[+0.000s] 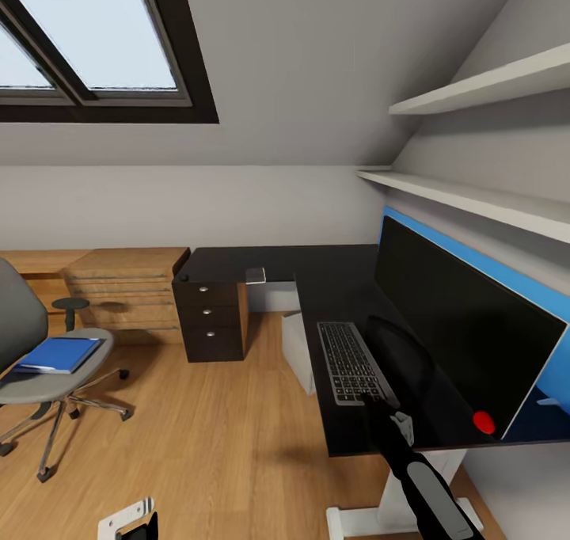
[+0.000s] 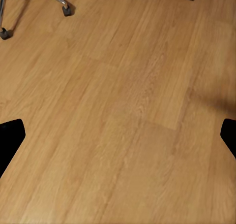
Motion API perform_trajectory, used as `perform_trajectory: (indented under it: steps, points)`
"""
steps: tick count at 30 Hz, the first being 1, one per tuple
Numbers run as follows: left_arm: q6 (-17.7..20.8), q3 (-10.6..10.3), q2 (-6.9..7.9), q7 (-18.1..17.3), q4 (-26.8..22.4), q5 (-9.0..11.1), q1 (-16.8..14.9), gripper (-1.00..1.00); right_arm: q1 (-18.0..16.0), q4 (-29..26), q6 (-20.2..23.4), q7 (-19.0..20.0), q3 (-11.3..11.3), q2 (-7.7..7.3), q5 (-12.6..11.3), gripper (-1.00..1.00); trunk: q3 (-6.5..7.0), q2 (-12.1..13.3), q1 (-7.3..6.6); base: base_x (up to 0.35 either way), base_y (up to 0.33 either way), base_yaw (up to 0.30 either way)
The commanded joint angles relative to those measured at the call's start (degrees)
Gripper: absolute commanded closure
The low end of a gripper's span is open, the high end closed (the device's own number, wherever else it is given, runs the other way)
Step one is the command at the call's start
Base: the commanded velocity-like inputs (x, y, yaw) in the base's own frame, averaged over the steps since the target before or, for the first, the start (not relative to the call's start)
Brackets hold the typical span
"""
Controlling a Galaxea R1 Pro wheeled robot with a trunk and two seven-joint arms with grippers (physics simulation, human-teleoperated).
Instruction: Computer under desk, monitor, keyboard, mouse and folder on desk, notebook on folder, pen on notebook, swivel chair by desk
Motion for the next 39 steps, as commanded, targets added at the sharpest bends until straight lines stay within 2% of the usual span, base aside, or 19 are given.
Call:
perform_trajectory:
  steps: [1, 20, 39]
  points:
    - [0.18, -0.16, 0.06, 0.44, -0.13, 0.35, -0.01, -1.0, -0.03, 0.01, 0.07, 0.19, 0.11, -0.05, -0.63, 1.0, -0.25, -0.47, 0.24, 0.0, 0.0, 0.0]
    - [0.25, -0.16, 0.07, 0.46, -0.13, 0.33, -0.01, -1.0, -0.09, 0.39, -0.45, 0.18, 0.08, -0.23, -0.45, 1.0, -3.66, -8.09, 4.41, 0.0, 0.0, 0.0]
    - [0.14, -0.16, 0.15, 0.62, 2.04, 0.26, -0.01, -1.0, -0.12, 0.82, -0.73, 0.18, 0.03, -0.38, -0.41, 1.0, -3.66, -8.09, 4.41, 0.049, -0.037, 0.0]
